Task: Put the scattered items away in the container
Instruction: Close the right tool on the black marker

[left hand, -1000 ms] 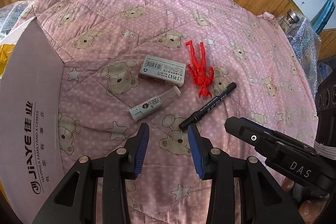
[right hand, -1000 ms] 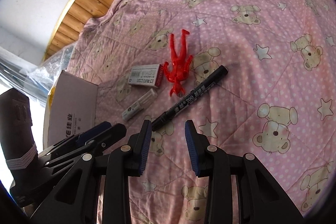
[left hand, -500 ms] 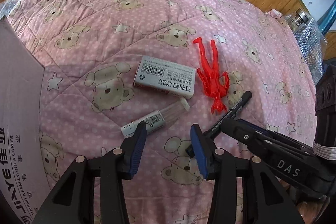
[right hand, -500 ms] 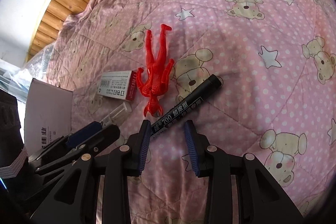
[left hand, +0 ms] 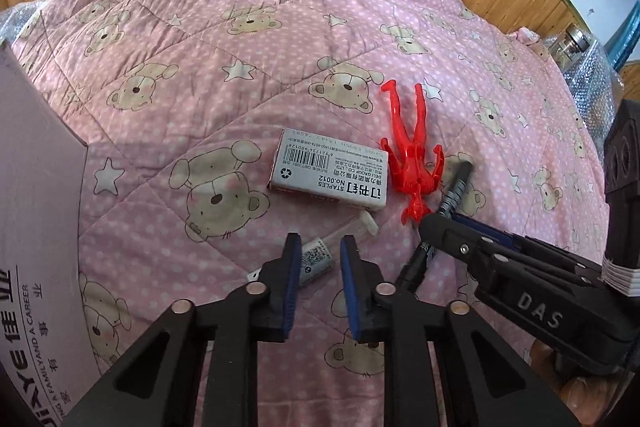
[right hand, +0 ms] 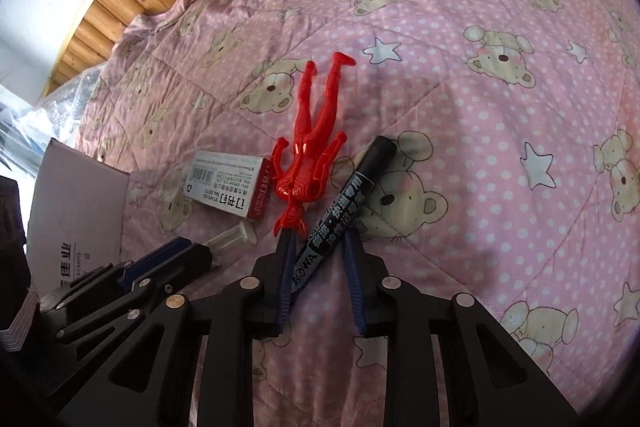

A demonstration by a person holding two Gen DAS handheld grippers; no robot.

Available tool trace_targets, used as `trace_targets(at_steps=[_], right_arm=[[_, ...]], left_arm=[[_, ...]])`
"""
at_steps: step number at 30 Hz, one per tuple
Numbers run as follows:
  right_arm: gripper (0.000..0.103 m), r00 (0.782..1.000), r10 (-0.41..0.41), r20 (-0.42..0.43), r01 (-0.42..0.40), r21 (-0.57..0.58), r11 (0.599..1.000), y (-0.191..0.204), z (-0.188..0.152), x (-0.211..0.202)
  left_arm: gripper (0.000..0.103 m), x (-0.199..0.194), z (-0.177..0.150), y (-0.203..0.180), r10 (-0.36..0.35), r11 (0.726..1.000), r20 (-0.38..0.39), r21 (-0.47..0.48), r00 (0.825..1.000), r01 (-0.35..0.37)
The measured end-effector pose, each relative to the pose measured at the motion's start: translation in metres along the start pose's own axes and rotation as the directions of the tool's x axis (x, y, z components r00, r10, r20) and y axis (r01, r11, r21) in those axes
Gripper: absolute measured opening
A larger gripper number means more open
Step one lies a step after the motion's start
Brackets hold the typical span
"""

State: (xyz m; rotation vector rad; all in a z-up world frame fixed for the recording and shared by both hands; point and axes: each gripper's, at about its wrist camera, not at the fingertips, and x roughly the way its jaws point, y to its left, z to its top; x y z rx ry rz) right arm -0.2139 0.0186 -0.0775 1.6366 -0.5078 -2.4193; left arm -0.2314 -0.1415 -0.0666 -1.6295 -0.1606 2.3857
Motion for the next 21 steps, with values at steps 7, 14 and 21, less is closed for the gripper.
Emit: trace_targets(at_steps=[7,14,21], right_arm=[[0.015,1.000,-0.008,-0.005,0.007,-0.055,0.998,0.004,-0.004,-0.012],[0.021,0.999,-0.025,-0.033,0.023,-0.064,0.998,0.000,-0.012,-0.004],[0.014,0.999,0.010,-0.030,-0.012,-0.048,0.999,-0.007,-0.017,-0.011]], left_arm=[[0.021,0.002,-0.008,-0.007,-0.043,0.998,-0.032,0.037,0.999,0.044],[0.030,0.007,-0.001,-0.013,-0.018,0.996,0.008,0.082,1.000,0.017],[0.013,0.005,-0.001,-0.008,-0.145,0.989,-0.041,0.030,0.989,0.147]])
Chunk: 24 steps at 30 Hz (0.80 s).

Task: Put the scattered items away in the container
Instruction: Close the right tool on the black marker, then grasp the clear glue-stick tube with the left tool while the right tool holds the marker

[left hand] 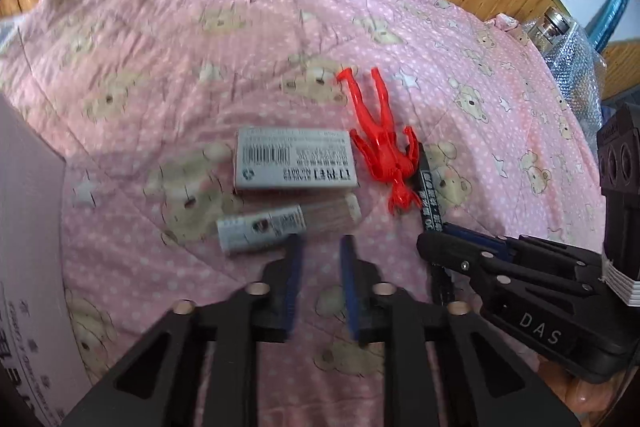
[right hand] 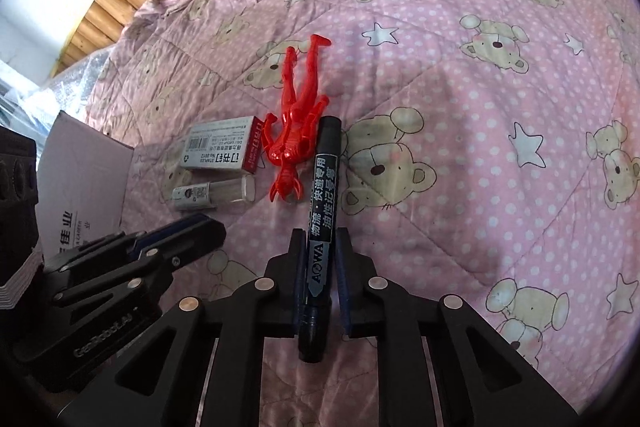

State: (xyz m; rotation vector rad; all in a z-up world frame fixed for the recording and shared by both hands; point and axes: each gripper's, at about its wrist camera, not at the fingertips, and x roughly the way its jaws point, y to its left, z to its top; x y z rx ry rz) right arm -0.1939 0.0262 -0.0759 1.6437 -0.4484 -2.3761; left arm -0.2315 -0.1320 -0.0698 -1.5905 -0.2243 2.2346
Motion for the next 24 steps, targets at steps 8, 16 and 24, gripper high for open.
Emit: trace_targets(at_steps=[8,16,24], right_arm=[[0.014,1.000,0.022,-0.005,-0.022,0.046,0.999,-0.012,-0.009,-0.004],[0.014,0.999,0.047,-0.016,-0.046,0.059,0.997,-0.018,-0.007,-0.004],[0.014,0.998,0.061,-0.019,-0.059,0.063,0.996,-0.018,-0.007,-0.001]], left_arm=[[0.041,-0.018,0.011,-0.005,0.129,0.985,0.110,0.098,0.985,-0.140],[0.051,-0.002,0.008,0.004,-0.109,0.994,-0.054,-0.028,0.993,0.108],[0.055,-0.019,0.018,-0.006,0.150,0.977,0.083,0.138,0.985,-0.160]])
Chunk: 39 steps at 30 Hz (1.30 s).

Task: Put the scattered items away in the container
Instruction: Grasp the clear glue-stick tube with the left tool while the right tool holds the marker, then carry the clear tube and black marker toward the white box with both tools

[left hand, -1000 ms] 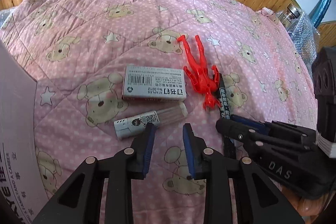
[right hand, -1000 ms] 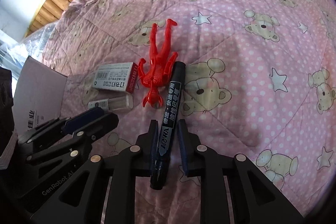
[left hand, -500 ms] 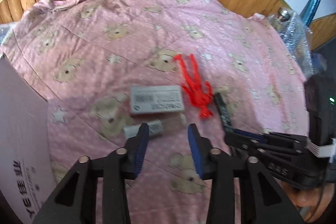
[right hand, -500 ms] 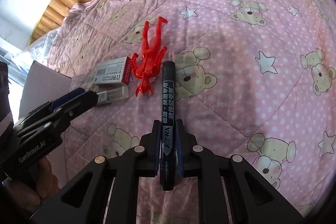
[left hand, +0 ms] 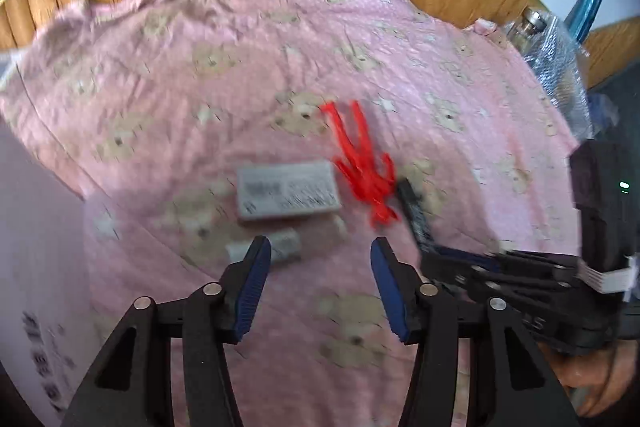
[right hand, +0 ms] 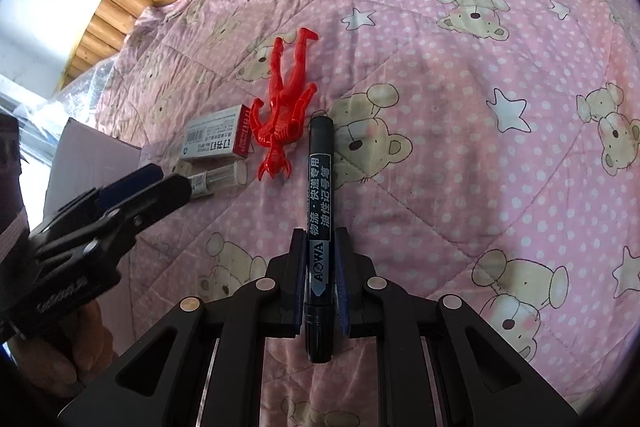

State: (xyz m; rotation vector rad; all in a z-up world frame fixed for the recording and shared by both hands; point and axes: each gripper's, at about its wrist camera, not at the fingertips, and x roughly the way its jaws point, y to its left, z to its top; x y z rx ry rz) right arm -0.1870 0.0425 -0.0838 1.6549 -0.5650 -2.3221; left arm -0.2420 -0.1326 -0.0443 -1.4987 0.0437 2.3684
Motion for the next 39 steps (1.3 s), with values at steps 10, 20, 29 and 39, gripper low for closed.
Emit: trace_targets(at_steps=[10,20,29,39], right_arm=[[0.014,1.000,0.025,-0.004,-0.025,0.005,1.000,-0.003,0.000,0.001],[0.014,1.000,0.021,0.003,-0.021,-0.007,1.000,-0.002,-0.001,0.001],[0.014,0.999,0.021,0.043,-0.020,-0.037,0.999,0.009,-0.002,-0.018],[0.014,0.999,0.032,0.041,-0.029,-0.072,0.997,0.031,-0.016,-0.029]], left_arm=[[0.059,0.020,-0.014,0.020,-0.214,0.962,-0.113,-0.195,0.970,0.190],[0.058,0.018,-0.023,-0.004,-0.129,0.985,-0.103,-0.127,0.986,0.115],[0.019,0.001,-0.042,-0.005,-0.012,0.995,-0.080,-0.103,0.997,0.004],[0.019,-0.016,-0.039,-0.019,-0.045,0.988,-0.026,-0.152,0.999,0.040]])
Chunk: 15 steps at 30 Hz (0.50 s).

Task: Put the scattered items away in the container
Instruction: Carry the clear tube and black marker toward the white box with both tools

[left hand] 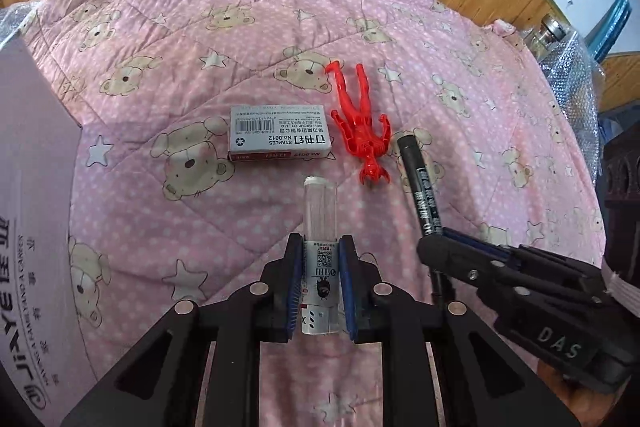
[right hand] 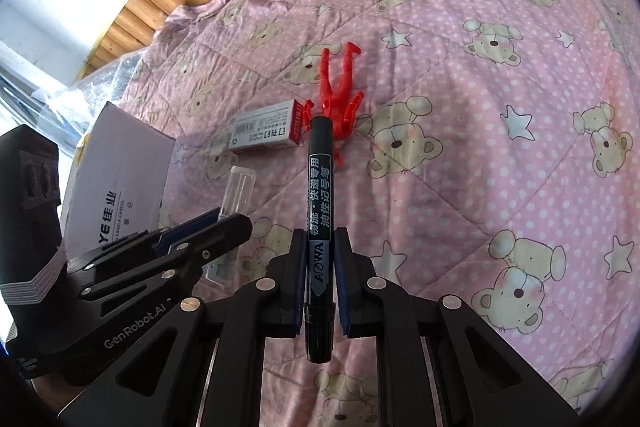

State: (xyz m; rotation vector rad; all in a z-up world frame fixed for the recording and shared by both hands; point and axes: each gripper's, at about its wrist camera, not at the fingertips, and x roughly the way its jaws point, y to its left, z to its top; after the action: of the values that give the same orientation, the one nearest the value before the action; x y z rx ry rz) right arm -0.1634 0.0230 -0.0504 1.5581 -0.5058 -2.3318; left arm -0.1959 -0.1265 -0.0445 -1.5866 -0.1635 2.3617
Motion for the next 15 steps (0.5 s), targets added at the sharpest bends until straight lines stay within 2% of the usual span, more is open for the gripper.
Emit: trace_targets(at_steps=[15], right_arm=[[0.014,0.999,0.012,0.043,-0.009,-0.067,0.998,0.041,-0.016,-0.034]], left_arm=[[0.019,-0.062,-0.014,-0.003,-0.051,0.998,0.100,-0.023,0.994,0.054]])
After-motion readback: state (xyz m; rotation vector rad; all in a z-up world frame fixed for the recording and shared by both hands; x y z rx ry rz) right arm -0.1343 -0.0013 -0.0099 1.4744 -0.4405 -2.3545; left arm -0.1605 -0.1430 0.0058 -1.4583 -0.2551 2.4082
